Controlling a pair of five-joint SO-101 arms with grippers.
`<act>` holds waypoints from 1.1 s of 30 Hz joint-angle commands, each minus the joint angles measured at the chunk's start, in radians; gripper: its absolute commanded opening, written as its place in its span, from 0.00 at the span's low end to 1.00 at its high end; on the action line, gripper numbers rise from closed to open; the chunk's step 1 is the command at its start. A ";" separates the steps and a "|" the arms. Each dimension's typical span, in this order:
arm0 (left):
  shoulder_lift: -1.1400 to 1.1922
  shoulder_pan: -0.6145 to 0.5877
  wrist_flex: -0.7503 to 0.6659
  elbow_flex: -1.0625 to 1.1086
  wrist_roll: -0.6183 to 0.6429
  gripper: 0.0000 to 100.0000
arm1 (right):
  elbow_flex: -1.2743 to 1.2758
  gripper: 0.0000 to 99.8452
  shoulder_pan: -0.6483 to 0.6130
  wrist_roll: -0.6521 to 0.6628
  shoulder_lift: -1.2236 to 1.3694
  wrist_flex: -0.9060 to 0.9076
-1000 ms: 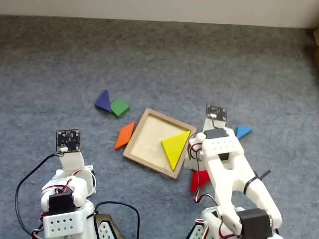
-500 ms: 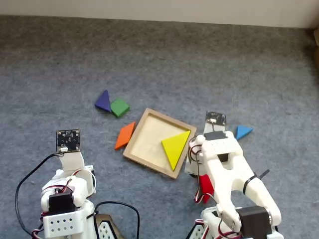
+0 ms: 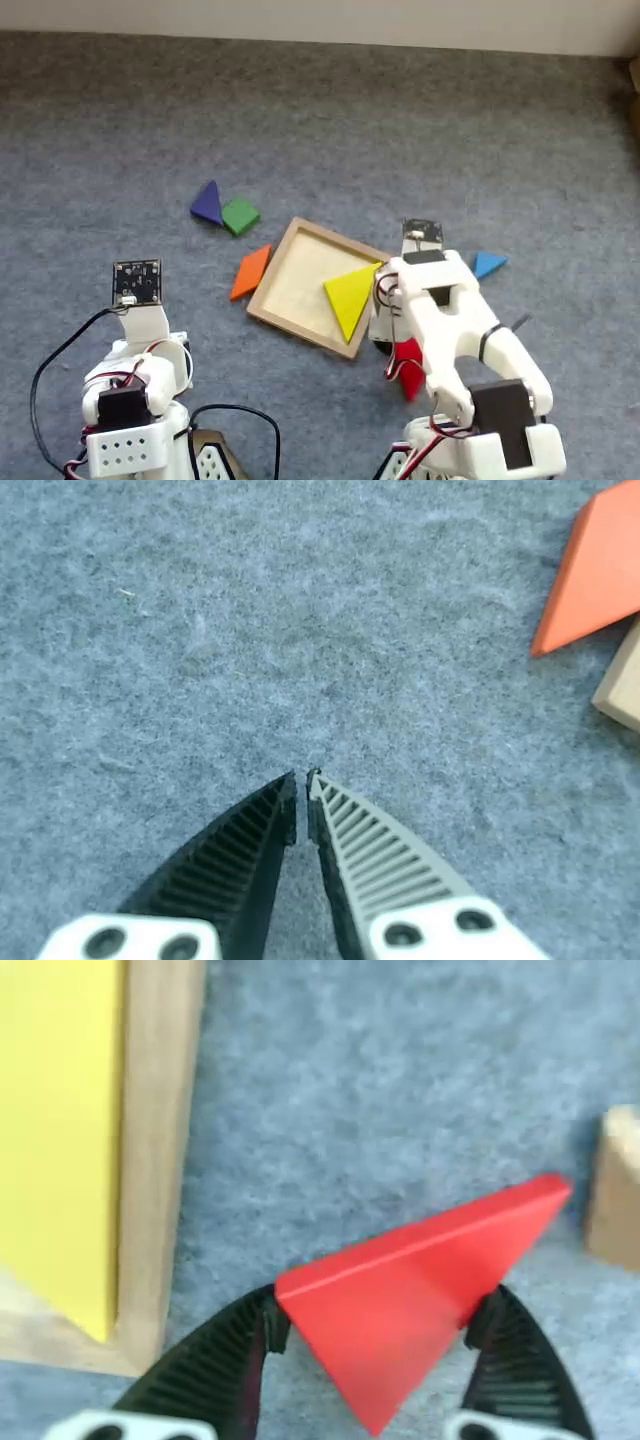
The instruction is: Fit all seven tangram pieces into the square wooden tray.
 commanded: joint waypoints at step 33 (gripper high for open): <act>-0.033 -0.007 0.003 0.019 0.000 0.04 | -0.240 0.30 0.027 -0.195 0.114 -0.031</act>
